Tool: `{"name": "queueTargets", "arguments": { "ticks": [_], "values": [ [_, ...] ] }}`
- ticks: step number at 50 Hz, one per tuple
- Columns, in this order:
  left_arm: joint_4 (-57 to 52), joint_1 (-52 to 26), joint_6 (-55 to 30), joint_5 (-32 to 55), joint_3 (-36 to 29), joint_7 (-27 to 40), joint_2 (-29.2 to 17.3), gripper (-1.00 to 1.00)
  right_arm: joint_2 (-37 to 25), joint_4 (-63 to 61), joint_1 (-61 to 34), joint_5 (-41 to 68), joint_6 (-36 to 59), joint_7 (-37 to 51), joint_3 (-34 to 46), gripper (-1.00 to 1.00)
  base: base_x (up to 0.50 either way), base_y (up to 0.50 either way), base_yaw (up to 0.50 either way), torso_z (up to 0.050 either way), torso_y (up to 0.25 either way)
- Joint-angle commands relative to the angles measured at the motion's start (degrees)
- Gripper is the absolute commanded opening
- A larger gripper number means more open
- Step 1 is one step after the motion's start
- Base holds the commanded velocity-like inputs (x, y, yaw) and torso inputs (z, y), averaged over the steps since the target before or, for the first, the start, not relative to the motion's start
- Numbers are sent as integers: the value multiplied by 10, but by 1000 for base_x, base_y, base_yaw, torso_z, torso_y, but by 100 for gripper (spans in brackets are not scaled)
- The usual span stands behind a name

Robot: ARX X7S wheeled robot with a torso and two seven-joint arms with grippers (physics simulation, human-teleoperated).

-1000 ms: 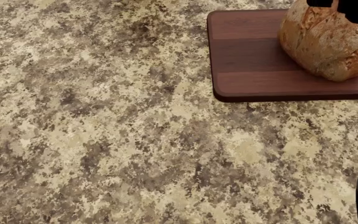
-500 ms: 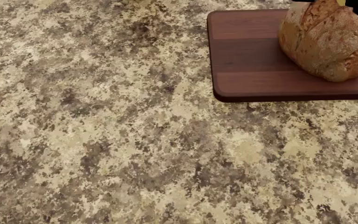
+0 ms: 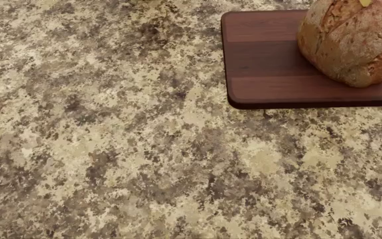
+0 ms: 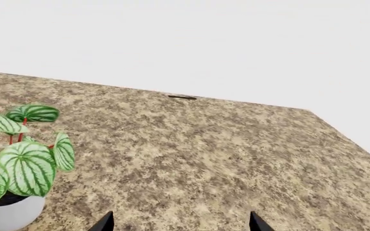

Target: Pick up the wedge of cheese and place it on the slice of bread to prepare a simple cheese on bread dish.

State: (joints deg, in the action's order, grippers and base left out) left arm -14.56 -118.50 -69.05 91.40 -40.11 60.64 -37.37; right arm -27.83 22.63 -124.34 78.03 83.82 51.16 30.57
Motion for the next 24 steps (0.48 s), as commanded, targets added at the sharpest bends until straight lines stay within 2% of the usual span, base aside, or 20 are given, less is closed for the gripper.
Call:
{"name": "queueTargets", "arguments": {
  "ticks": [1, 5, 13, 24],
  "values": [
    [-1, 1, 2, 0, 0, -1, -2, 100, -52, -152, -23, 240, 47, 201, -21, 100, 0, 0, 0, 0, 0],
    [1, -1, 1, 1, -2, 2, -1, 100, -73, -218, -12, 355, 23, 285, 3, 100, 0, 0, 0, 0, 0],
    [2, -3, 2, 2, -2, 3, 1, 100, -81, -313, -41, 501, -43, 369, 62, 100, 0, 0, 0, 0, 0],
    [1, -6, 0, 8, -3, 9, 0, 100, -132, -445, -44, 545, -145, 379, 114, 100, 0, 0, 0, 0, 0]
  ]
}}
